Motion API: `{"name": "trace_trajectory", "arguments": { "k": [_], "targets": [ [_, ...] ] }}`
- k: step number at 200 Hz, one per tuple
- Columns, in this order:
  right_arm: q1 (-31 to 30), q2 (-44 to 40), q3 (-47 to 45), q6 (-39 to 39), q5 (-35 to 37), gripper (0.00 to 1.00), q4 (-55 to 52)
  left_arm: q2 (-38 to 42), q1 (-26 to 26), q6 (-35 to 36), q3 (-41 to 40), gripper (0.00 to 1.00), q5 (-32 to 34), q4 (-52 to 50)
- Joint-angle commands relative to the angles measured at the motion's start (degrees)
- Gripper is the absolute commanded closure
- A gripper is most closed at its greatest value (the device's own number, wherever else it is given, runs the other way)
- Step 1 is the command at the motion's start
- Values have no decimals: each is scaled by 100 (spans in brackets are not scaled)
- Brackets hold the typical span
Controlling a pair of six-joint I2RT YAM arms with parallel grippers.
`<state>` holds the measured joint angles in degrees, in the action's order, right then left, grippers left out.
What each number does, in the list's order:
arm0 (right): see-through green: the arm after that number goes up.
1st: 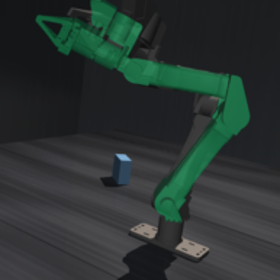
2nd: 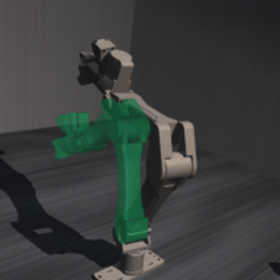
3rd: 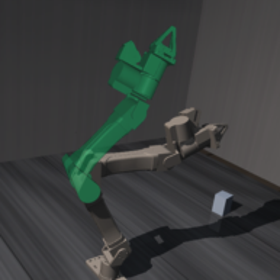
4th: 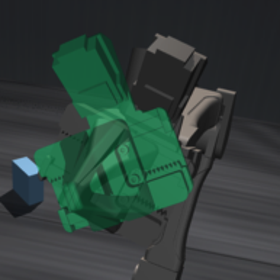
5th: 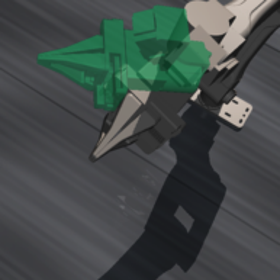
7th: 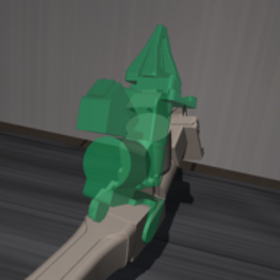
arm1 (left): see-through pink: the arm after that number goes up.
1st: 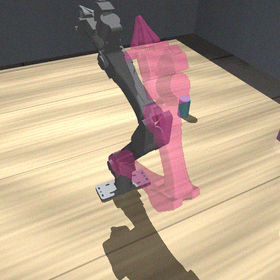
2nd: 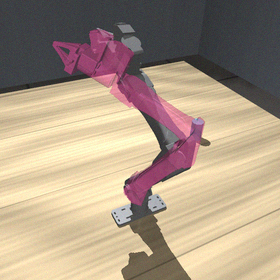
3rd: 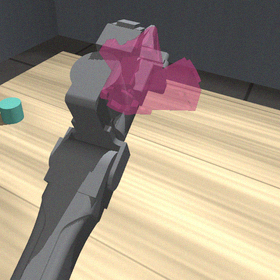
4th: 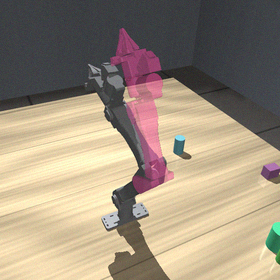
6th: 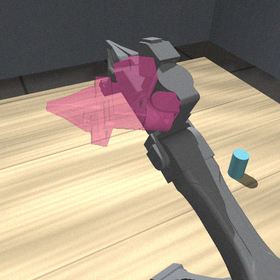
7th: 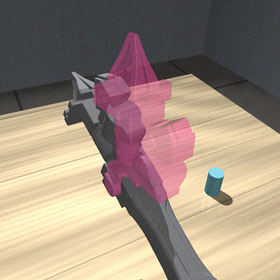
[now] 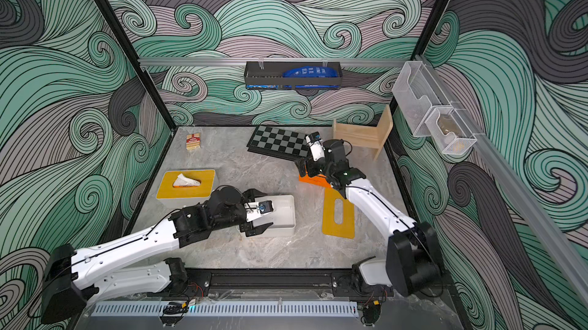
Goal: Put the tissue paper into the tissue box
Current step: Place the tissue box at the center of the board, then pick up the paper towel from the center of the board.
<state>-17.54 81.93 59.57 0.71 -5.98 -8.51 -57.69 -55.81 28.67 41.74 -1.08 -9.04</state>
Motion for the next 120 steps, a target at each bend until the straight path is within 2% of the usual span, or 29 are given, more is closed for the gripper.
{"name": "trace_trajectory", "arguments": {
  "k": [1,7,27,61,94,120],
  "targets": [
    [469,281,373,-58,208,0,-651,539,-26,-230,-418,5,498,657],
    [621,305,354,26,164,0,-644,689,-26,-289,-545,2,605,802],
    [1159,403,237,406,11,0,-633,1132,-26,-477,-777,1,700,1022],
    [1845,767,-13,1013,-583,0,-517,1504,-26,-1332,-827,1,1106,1225],
    [1965,965,-540,1402,-1008,0,27,1676,-26,-1612,-932,1,1429,1080],
    [1952,967,-953,1706,-1329,0,408,1765,-26,-1662,-991,1,1374,1040]
  ]
}}
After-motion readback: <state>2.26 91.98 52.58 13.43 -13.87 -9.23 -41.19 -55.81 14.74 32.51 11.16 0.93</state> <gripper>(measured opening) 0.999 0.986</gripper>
